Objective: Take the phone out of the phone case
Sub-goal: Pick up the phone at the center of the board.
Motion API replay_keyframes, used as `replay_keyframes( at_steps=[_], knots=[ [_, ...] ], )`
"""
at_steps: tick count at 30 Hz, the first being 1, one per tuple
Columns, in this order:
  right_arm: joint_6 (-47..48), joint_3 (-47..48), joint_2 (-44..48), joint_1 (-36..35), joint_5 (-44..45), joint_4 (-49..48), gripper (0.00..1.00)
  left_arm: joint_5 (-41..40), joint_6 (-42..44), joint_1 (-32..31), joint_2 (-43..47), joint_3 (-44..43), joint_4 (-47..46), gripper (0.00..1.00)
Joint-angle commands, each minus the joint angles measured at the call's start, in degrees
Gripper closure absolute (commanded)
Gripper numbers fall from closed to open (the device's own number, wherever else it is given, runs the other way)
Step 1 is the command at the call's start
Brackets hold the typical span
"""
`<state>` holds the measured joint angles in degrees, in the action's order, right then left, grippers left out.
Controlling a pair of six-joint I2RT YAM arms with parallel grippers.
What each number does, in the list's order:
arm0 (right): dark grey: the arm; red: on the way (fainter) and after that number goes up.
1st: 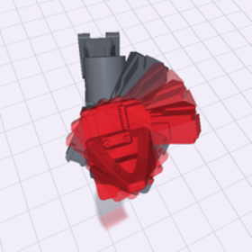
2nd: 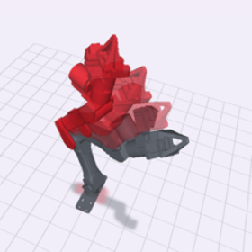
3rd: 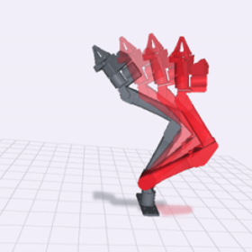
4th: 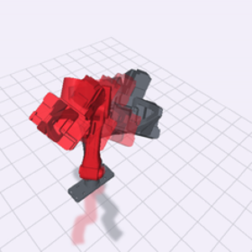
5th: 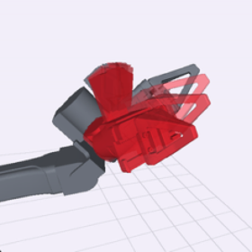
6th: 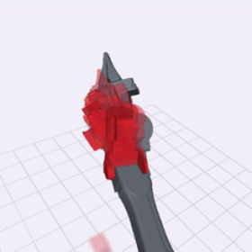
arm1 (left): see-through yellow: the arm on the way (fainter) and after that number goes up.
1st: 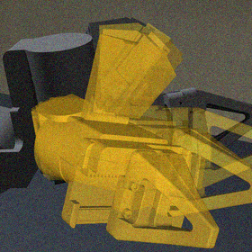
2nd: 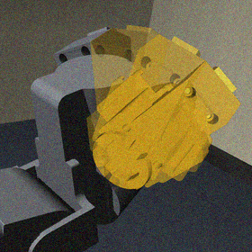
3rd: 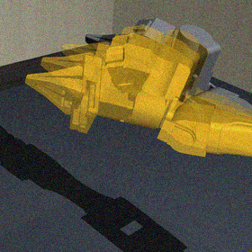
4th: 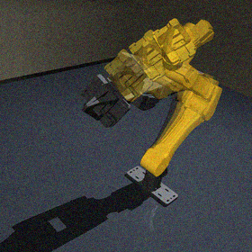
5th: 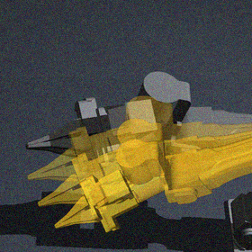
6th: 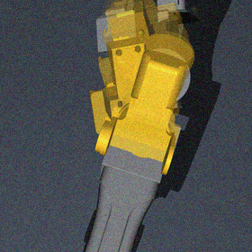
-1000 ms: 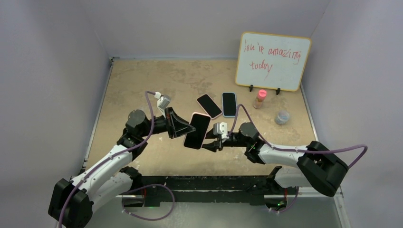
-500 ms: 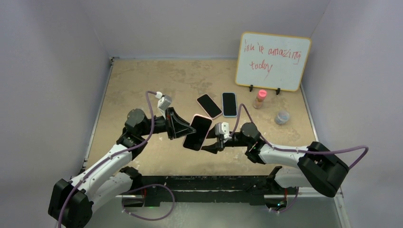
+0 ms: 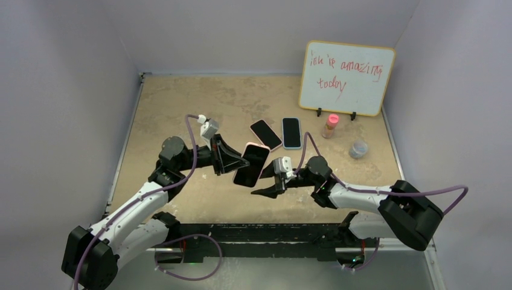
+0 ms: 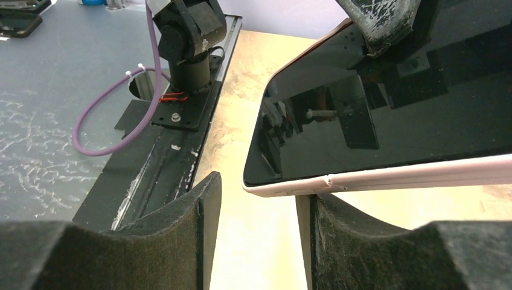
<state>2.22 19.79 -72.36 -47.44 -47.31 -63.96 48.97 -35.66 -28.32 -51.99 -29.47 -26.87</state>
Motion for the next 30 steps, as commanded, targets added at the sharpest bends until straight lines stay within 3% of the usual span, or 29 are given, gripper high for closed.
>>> replay_keyframes(
  at_steps=[1, 6, 14, 22, 30],
  knots=[
    [-1.2, 2.3, 0.3, -0.5, -3.1, -5.2, 0.51, -2.2, 2.6, 0.2, 0.2, -3.3, -4.5, 1.00],
    [-1.2, 2.9, -1.0, -0.5, -2.4, -5.5, 0.58, -2.5, 0.4, 0.2, 0.3, -2.2, -5.9, 1.00],
    [0.4, 3.5, -3.9, -0.5, 1.5, -7.8, 0.74, -2.5, -10.1, 0.2, -1.3, 1.9, -14.2, 1.00],
    [7.6, 4.4, -4.4, -0.5, 6.4, -8.7, 0.91, -1.6, -17.0, 0.2, -3.8, 2.1, -10.1, 1.00],
    [17.8, 9.0, -2.4, -0.5, 8.4, 0.4, 0.99, -2.1, -15.5, 0.2, -2.2, 1.0, -2.8, 1.00]
  ],
)
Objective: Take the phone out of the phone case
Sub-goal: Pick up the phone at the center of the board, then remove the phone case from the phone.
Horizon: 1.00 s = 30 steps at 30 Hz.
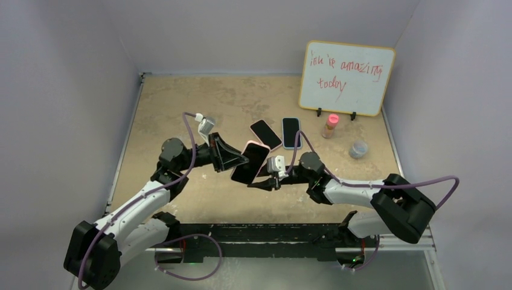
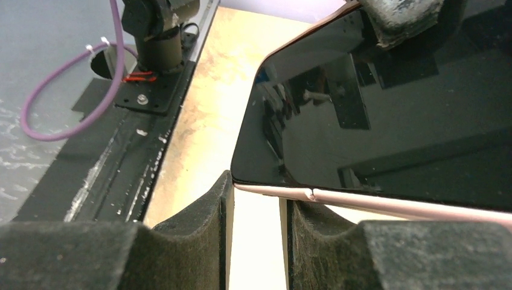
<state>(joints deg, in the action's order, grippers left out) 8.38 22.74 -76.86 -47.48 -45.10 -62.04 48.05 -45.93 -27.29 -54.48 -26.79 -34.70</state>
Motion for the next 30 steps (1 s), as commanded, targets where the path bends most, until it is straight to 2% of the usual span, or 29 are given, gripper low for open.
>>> replay_keyframes(
  at_steps=[1, 5, 11, 16, 20, 22, 24, 26, 30],
  knots=[
    [13.1, 6.5, 2.7, -0.4, 6.5, -0.1, 0.99, -1.2, -5.2, -0.8, 0.1, -1.7, 5.5, 1.00],
    [16.9, 8.4, 3.8, -0.4, 6.8, 4.7, 1.00, -1.3, -4.7, -0.8, -1.1, -2.2, 7.3, 1.00],
    [18.2, 8.9, 4.8, -0.4, 7.6, 6.0, 1.00, -1.9, -2.9, -0.8, -2.6, -3.5, 9.9, 1.00],
    [13.6, 8.5, 4.0, -0.4, 7.7, 3.0, 1.00, -2.9, -3.0, -0.8, -0.4, -2.0, 8.1, 1.00],
    [5.8, 6.8, 2.4, -0.4, 10.5, -1.0, 1.00, -7.5, -2.3, -0.8, 2.8, -1.8, 8.2, 1.00],
    [1.5, 5.2, 1.9, -0.4, 12.6, -3.1, 0.90, -11.3, -3.0, -0.8, 4.1, -1.2, 7.3, 1.00],
    [-2.9, 3.5, 1.8, -0.4, 15.7, -4.9, 0.73, -15.9, -4.4, -0.8, 5.7, -0.4, 6.7, 1.00],
    [-6.4, 1.3, 2.4, -0.4, 21.2, -6.6, 0.59, -21.0, -5.6, -0.8, 7.3, 0.5, 6.4, 1.00],
    [-17.9, -1.2, 3.4, -0.6, 30.7, -6.3, 0.43, -30.5, -9.9, -0.8, 10.5, 4.0, 2.1, 1.00]
  ],
)
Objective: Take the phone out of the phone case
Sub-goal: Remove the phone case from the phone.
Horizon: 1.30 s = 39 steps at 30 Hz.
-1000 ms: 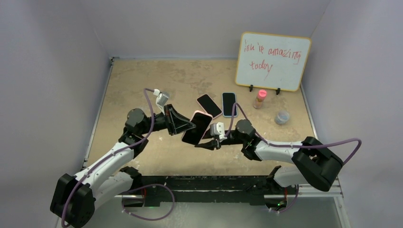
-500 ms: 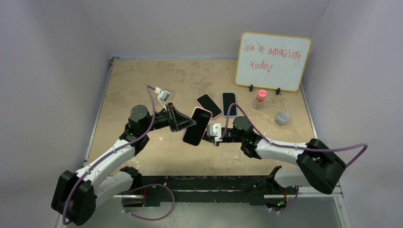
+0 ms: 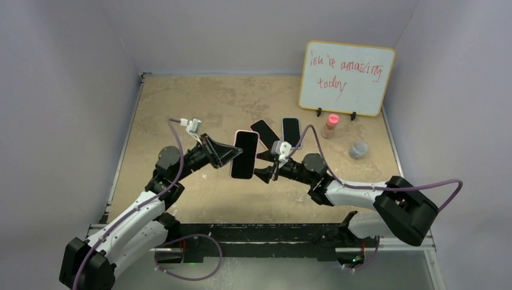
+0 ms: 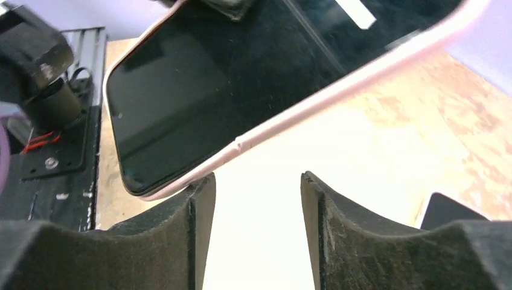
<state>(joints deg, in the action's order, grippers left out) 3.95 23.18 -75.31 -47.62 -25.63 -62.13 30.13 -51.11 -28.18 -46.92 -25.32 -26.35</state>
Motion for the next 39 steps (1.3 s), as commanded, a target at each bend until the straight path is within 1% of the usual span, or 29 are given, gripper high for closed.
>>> replay_keyframes(
  at_steps=[1, 6, 9, 14, 18, 22, 25, 28, 31, 39],
  knots=[
    [-15.5, -2.4, 2.2, -0.5, 12.6, -6.5, 0.41, -14.7, -6.1, 0.1, 3.6, 3.7, -7.7, 1.00],
    [-25.3, -7.4, 2.9, -1.1, 18.6, -15.3, 0.33, -24.5, -12.1, 0.1, 6.0, 9.5, -13.8, 1.00],
    [-30.6, -7.6, 2.7, -1.7, 22.3, -15.0, 0.31, -29.1, -15.7, 0.1, 6.1, 12.3, -18.4, 1.00],
    [-39.4, -8.2, -0.4, -3.9, 25.1, -22.3, 0.31, -32.3, -18.5, 0.1, 3.6, 13.8, -26.5, 1.00],
    [-44.0, -6.2, -4.5, -7.8, 30.9, -24.7, 0.31, -32.5, -20.5, 0.0, 0.3, 13.9, -31.5, 1.00],
    [-46.1, -5.2, -9.3, -11.0, 34.9, -32.2, 0.31, -33.2, -22.7, -0.1, -2.5, 13.8, -36.1, 1.00],
    [-46.8, -3.0, -12.5, -11.5, 33.8, -36.5, 0.32, -32.9, -23.5, -0.5, -3.9, 12.7, -36.9, 1.00],
    [-46.1, -0.3, -13.4, -12.1, 32.5, -36.5, 0.32, -33.6, -24.3, -1.0, -4.7, 12.4, -37.2, 1.00],
    [-44.7, 1.4, -13.9, -12.4, 32.9, -37.0, 0.32, -34.2, -24.7, -1.5, -5.0, 12.4, -38.0, 1.00],
    [-44.1, 5.0, -16.2, -12.4, 32.9, -38.6, 0.36, -35.6, -25.8, -3.1, -5.1, 12.5, -39.0, 1.00]
  ],
)
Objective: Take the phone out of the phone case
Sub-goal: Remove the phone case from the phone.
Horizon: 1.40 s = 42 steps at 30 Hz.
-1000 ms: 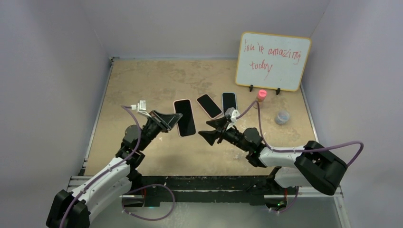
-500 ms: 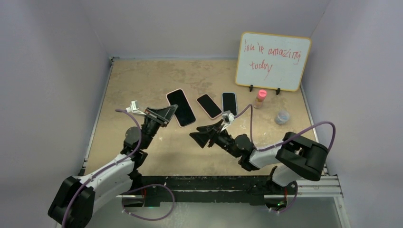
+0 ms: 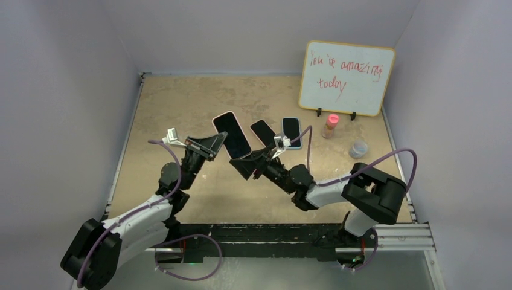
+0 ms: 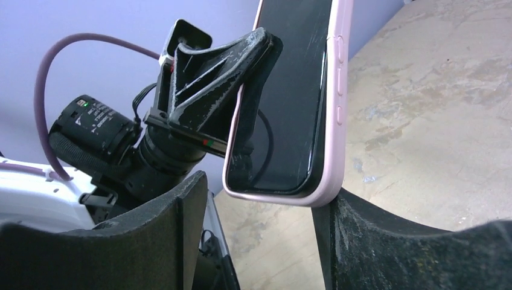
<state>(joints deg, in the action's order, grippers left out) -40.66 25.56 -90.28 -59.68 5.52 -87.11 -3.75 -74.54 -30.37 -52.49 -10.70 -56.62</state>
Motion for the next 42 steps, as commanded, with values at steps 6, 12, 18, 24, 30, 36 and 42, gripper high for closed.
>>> replay_keyframes(
  at_steps=[6, 12, 18, 24, 30, 36, 42],
  knots=[
    [2.3, 3.1, -2.1, -0.4, 1.8, -15.1, 0.48, -3.3, -2.5, -3.4, -0.3, -1.9, -9.5, 1.00],
    [8.4, 1.6, -2.0, -0.4, 2.9, -14.4, 0.69, -2.1, -2.4, -4.3, -0.3, -2.8, -7.2, 1.00],
    [18.7, -0.8, -2.6, -0.4, 0.3, -16.3, 0.85, 0.4, -4.8, -4.3, 2.3, -3.9, 3.2, 1.00],
    [29.5, -2.4, -1.9, -0.4, -3.9, -15.7, 0.94, 3.0, -4.8, -4.3, 5.3, -6.2, 15.4, 1.00],
    [39.2, -3.2, 0.1, -0.4, -7.3, -9.5, 1.00, 7.0, -4.2, -4.0, 5.4, -7.9, 20.5, 1.00],
    [41.8, -3.4, 3.6, -0.3, -7.6, -3.5, 1.00, 9.2, -1.6, -3.7, 5.5, -8.3, 20.9, 1.00],
    [34.0, -6.4, 4.4, -0.2, -7.5, -7.0, 0.78, 11.4, 4.7, -3.1, 5.9, -9.2, 17.3, 1.00]
  ],
)
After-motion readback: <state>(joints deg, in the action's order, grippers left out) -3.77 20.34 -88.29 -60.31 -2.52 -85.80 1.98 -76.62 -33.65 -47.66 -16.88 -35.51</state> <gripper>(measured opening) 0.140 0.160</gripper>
